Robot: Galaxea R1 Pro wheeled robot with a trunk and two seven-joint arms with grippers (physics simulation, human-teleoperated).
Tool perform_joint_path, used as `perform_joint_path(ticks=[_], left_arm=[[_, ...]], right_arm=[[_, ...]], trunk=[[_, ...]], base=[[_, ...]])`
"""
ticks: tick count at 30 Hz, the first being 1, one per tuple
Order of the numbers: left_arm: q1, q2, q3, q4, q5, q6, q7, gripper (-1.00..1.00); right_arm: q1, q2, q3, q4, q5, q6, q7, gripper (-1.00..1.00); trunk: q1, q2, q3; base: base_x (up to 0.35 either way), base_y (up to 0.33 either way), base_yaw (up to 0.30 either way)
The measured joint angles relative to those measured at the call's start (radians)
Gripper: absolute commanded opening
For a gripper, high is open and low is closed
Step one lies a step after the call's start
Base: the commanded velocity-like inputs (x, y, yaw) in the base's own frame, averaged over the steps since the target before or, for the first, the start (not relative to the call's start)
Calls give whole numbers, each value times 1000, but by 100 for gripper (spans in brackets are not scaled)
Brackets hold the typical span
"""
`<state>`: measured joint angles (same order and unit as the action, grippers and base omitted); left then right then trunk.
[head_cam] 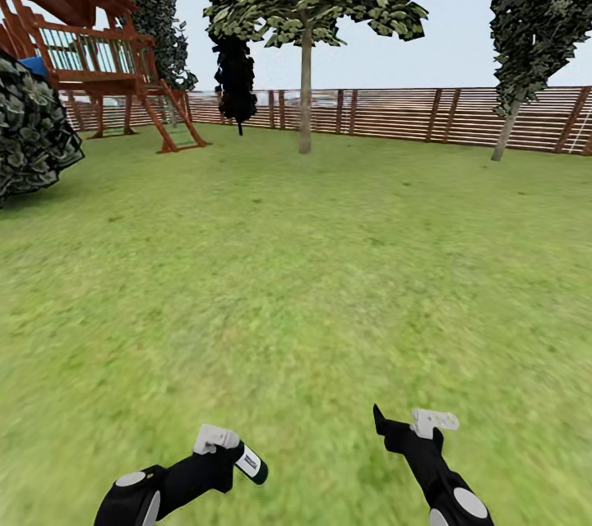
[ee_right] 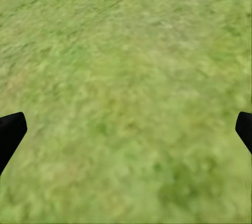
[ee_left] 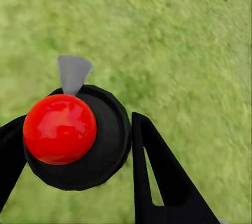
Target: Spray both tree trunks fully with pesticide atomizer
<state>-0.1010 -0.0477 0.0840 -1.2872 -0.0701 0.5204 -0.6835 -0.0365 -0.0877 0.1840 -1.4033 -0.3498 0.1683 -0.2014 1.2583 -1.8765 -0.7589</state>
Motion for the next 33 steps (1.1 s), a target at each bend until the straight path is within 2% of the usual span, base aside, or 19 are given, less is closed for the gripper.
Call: perform_joint_path(ticks=[33], left_arm=[[0,0,0,1,0,0,0,-100]], right_arm=[[8,0,0,-6,-1,0,0,100]], trunk=[[0,0,0]], base=[[342,0,0]])
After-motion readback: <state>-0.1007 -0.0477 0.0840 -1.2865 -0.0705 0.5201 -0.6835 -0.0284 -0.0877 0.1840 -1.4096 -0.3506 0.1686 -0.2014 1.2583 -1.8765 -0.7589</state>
